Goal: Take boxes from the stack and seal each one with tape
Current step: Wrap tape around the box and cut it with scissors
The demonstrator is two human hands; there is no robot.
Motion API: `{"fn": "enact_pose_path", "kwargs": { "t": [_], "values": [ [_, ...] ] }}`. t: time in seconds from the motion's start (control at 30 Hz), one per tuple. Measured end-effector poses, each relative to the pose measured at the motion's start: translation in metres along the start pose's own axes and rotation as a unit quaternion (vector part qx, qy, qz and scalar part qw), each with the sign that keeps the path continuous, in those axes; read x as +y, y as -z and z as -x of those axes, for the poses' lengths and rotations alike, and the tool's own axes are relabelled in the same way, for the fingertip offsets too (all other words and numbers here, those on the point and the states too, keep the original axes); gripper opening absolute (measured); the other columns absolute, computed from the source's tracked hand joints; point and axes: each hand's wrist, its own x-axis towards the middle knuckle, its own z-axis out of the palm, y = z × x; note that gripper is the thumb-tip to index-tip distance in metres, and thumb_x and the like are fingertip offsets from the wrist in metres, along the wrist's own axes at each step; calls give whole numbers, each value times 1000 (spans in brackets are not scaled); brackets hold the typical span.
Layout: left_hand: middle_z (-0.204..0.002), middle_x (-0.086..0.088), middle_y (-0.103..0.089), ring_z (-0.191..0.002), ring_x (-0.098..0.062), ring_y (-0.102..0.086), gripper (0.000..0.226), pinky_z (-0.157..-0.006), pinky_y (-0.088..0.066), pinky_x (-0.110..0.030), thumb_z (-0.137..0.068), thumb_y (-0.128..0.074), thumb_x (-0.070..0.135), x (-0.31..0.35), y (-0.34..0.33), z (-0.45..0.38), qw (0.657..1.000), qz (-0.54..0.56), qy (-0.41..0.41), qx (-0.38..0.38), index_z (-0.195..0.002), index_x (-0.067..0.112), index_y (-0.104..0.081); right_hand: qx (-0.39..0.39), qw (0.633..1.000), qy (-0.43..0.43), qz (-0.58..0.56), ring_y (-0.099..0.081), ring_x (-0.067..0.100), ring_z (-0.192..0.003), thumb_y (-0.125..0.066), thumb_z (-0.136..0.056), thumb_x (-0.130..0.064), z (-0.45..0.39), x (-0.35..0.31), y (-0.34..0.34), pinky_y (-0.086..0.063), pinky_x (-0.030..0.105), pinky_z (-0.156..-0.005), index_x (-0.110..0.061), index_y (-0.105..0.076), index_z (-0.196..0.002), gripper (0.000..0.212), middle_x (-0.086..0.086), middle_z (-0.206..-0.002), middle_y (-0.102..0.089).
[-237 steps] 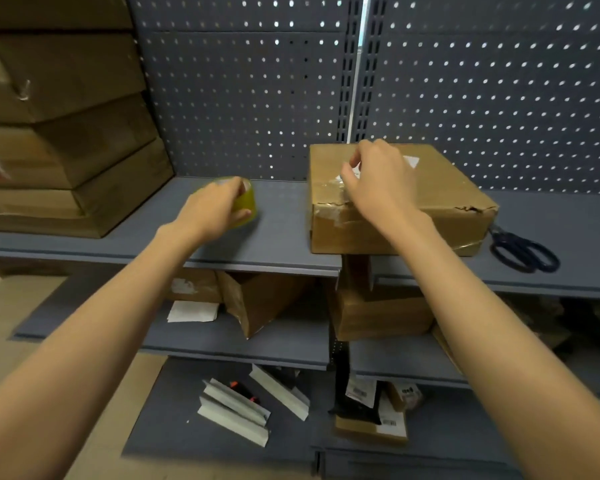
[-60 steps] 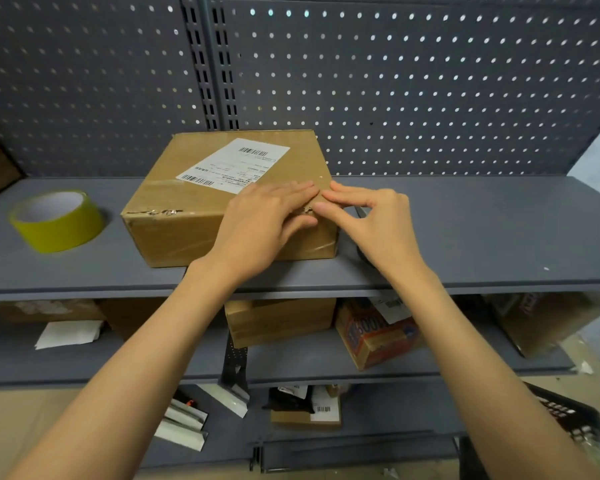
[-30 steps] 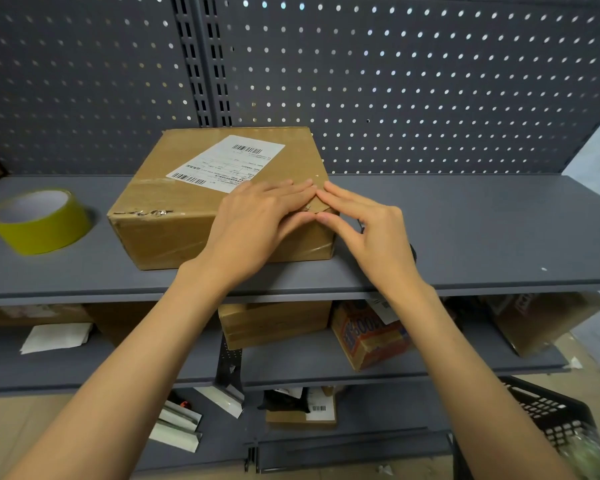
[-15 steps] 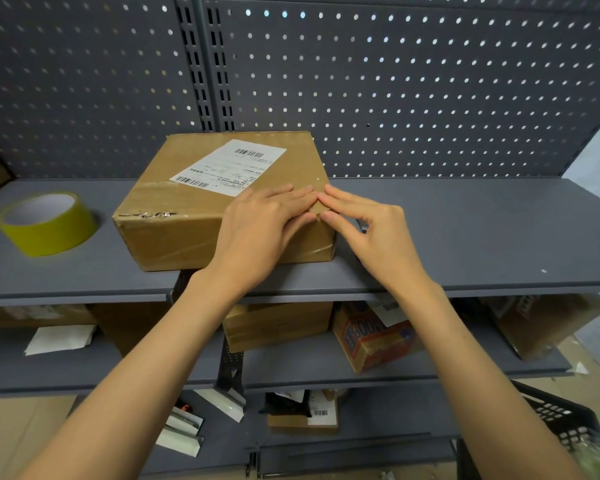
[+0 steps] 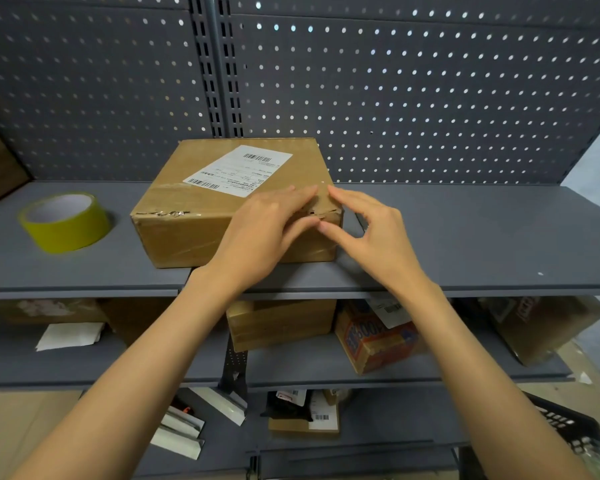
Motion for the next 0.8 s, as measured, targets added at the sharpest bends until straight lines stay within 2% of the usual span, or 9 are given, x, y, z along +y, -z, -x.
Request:
{"fn": "enact_pose_path", "kwargs": {
  "t": [0.1,0.2,0.3,0.4,0.47,0.57,0.63,0.73,0.8],
  "values": [
    [-104,-9,-72,-101,-31,-65,38,-80,-49,-39,-90,-54,36,-3,18,1,997,-57,-4,50,-117,11,-67,36,999,1,11,-58,13,-112,-68,-87,-30,-2,-10,-2,-46,33,-98,-13,-64,-122,39,-1,-120,-65],
    [-93,-9,-72,-84,-33,-64,35,-69,-47,-38,-93,-51,38,-12,37,6,985,-141,21,93,-105,12,-71,82,994,27,67,-61,17,-98,-57,-91,-29,-7,-24,-5,-50,39,-84,-13,-69,-110,28,-1,-105,-67],
    [-87,-9,-70,-78,-32,-61,36,-64,-43,-36,-94,-49,38,-27,57,20,970,-192,79,126,-95,11,-74,112,980,53,158,-59,23,-92,-54,-94,-26,-18,-41,-15,-44,33,-75,-8,-68,-105,25,4,-99,-65],
    [-80,-11,-68,-73,-30,-58,32,-61,-35,-33,-94,-53,36,-44,75,41,956,-216,133,144,-90,10,-72,145,958,111,222,-59,29,-80,-59,-90,-24,-31,-57,-34,-45,34,-64,-4,-68,-94,23,10,-88,-65],
    [-78,-11,-67,-71,-30,-58,35,-59,-36,-32,-93,-49,37,-55,86,54,950,-232,148,151,-86,9,-70,157,946,133,252,-59,32,-73,-62,-87,-22,-39,-67,-50,-46,35,-60,-2,-67,-88,21,12,-82,-64],
    [-77,-11,-67,-69,-31,-59,42,-58,-41,-34,-91,-42,40,-71,104,69,944,-255,154,143,-85,9,-69,160,940,142,267,-59,32,-72,-65,-84,-21,-46,-84,-74,-46,34,-60,-3,-67,-84,18,13,-79,-64],
    [-74,-12,-66,-67,-32,-59,35,-55,-36,-31,-91,-50,35,-82,116,78,939,-268,157,148,-82,7,-69,152,938,160,266,-60,31,-73,-65,-85,-22,-48,-98,-90,-46,33,-62,-4,-68,-85,18,12,-79,-65],
    [-71,-13,-65,-63,-32,-58,24,-56,-31,-28,-88,-63,26,-98,132,90,931,-284,165,160,-79,5,-69,107,948,162,253,-60,31,-85,-57,-91,-25,-53,-116,-115,-47,40,-72,-4,-66,-92,23,13,-89,-65],
    [-71,-13,-65,-64,-31,-58,24,-56,-32,-29,-89,-62,28,-112,138,97,928,-291,167,160,-79,6,-69,108,947,170,248,-60,32,-80,-58,-90,-24,-57,-127,-130,-46,40,-69,-4,-66,-90,22,13,-85,-65]
  ]
}}
